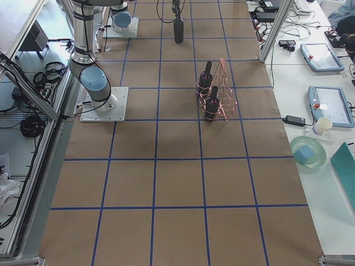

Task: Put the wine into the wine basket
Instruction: 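Lift the bottle with the right gripper and carry it to the copper basket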

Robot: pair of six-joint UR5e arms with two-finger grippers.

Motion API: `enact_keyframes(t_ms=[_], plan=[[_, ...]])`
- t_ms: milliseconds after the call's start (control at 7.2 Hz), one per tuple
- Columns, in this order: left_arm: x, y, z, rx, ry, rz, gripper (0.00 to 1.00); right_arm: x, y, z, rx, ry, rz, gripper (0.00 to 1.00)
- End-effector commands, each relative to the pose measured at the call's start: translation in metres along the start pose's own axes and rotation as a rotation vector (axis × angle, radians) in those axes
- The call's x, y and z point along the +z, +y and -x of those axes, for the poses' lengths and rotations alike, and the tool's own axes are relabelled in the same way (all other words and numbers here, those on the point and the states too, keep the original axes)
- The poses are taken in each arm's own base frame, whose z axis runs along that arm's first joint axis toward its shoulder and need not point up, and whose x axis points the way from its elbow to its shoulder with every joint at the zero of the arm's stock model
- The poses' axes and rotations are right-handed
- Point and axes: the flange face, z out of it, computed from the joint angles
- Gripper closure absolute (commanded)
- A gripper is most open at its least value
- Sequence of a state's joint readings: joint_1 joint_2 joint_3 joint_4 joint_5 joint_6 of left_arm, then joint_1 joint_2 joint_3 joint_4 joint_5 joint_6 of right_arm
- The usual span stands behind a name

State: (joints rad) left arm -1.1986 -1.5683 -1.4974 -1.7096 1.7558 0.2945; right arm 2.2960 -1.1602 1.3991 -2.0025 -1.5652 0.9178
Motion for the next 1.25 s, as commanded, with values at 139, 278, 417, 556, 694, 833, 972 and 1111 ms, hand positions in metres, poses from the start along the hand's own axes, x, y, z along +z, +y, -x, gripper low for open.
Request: enact_keyframes(t_ms=[139,278,417,556,694,833,972,1111], plan=[[0.0,0.0,-0.002,0.002,0.012,-0.004,0.0,-0.035,-0.014,-0.014,-0.036,-0.007,-0.064,1.0],[-0.001,0.0,-0.003,0.002,0.013,-0.006,0.0,-0.048,-0.024,-0.033,-0.055,0.056,-0.072,1.0],[-0.001,-0.003,-0.017,0.004,0.062,-0.023,0.0,-0.074,-0.035,-0.064,-0.073,0.102,-0.045,1.0],[-0.002,-0.007,-0.035,-0.042,0.099,-0.035,0.0,-0.11,-0.051,-0.104,-0.121,0.139,-0.016,1.0],[-0.006,-0.008,-0.064,-0.04,0.11,-0.052,0.0,-0.141,-0.073,-0.149,-0.12,0.164,0.006,1.0],[-0.011,-0.008,-0.092,-0.054,0.106,-0.07,0.0,-0.163,-0.102,-0.196,-0.132,0.179,0.018,1.0],[-0.015,-0.009,-0.108,-0.032,0.1,-0.097,0.0,-0.182,-0.12,-0.234,-0.164,0.191,0.031,1.0],[-0.015,-0.013,-0.114,-0.018,0.099,-0.115,0.0,-0.199,-0.132,-0.271,-0.181,0.202,0.048,1.0]])
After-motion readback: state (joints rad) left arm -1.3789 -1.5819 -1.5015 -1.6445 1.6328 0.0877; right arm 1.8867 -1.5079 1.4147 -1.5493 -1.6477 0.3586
